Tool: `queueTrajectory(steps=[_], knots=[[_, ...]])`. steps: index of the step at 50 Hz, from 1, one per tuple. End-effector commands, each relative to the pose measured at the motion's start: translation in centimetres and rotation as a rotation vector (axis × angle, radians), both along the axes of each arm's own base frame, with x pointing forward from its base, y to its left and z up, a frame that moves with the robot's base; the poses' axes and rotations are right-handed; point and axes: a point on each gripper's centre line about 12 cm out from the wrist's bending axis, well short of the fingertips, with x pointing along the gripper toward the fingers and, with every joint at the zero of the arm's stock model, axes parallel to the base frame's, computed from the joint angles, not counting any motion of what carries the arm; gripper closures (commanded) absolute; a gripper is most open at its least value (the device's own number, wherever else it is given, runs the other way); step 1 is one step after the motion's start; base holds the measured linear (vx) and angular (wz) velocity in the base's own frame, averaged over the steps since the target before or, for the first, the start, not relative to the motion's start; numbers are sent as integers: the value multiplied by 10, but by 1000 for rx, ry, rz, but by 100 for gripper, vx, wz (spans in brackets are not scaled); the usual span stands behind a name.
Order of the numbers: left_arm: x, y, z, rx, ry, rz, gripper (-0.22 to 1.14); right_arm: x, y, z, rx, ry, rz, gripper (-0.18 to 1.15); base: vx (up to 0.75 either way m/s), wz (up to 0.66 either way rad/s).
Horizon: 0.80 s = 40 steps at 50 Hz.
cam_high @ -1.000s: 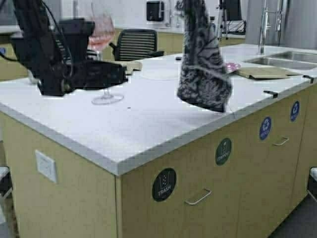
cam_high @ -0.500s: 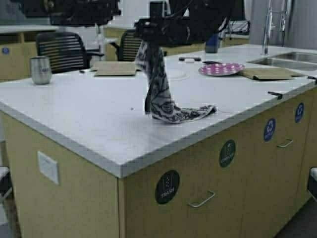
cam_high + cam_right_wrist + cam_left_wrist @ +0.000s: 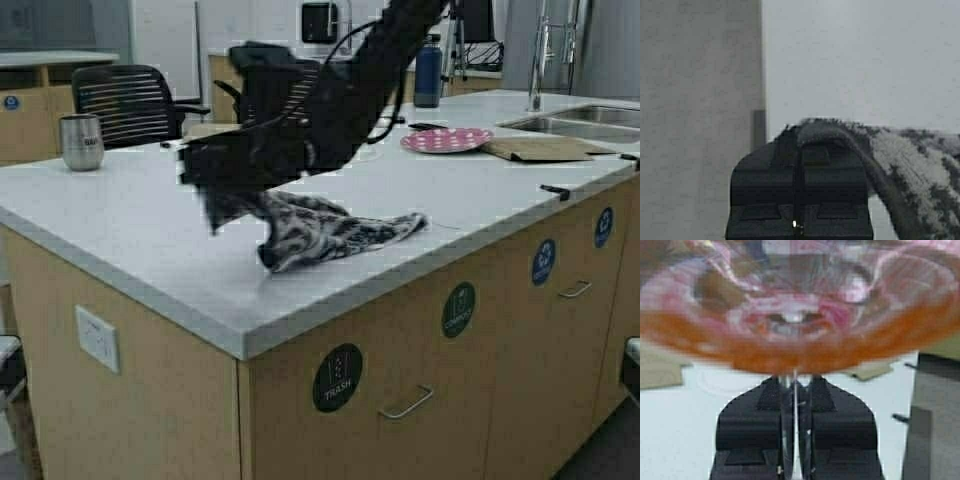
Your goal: Get the cloth and wipe up the spill under the wine glass
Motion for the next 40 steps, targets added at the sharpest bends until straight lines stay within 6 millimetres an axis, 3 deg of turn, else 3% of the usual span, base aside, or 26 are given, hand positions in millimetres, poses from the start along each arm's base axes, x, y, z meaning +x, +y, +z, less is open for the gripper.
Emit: queueTrajectory(steps=[1,5,11,15,22,29,33,40], knots=[[-3,0,19,-11,-47,-2,68,-39,49,24,48,-50,121,91,0,0],[-2,0,15,-11,-35,-2,68,-49,63,32,67,-66,150,91,0,0],[0,-1,12,-4,-30,-2,68,-40,57,37,67,-75,131,91,0,0],[4,-2,7,3,-19,-2,68,-21,32,33,52,-57,75,91,0,0],[8,-4,-9,16,13,-2,68,17,-32,20,17,-5,-74,91,0,0],[14,-7,-32,18,47,-1,68,43,-89,4,-21,35,-190,92,0,0],[17,-8,-49,27,69,0,68,50,-108,-3,-39,50,-229,91,0,0],[20,-9,-83,49,116,2,68,54,-125,-9,-54,65,-260,92,0,0]])
